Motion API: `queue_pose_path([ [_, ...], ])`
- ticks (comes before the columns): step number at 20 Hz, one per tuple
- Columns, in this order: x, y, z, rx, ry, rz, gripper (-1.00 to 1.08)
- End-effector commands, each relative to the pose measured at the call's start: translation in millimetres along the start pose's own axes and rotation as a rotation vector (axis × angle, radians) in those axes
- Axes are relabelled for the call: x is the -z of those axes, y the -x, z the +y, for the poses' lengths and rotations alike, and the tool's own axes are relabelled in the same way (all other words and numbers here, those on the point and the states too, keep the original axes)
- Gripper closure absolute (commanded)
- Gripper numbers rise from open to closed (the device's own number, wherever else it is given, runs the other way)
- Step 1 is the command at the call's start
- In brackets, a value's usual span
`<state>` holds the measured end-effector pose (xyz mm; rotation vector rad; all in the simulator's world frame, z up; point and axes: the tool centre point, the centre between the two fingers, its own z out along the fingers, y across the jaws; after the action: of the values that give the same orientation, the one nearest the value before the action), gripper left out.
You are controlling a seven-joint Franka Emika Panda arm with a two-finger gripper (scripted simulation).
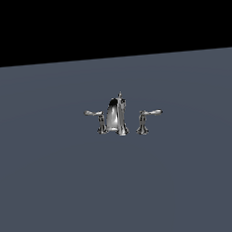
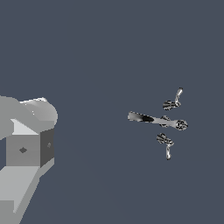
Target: Turn on the faucet by rotating a designated handle.
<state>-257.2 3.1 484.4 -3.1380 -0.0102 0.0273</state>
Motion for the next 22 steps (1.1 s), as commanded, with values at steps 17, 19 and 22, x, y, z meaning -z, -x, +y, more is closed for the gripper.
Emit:
queue_pose_path([
  [17,-30,-14,-28,-0.136,-0.002,0.001,1.08],
  [19,-38,-18,-35,-0.172,-0.002,0.001,1.08],
  [22,-51,-27,-47,-0.234,-0.003,0.001,1.08],
])
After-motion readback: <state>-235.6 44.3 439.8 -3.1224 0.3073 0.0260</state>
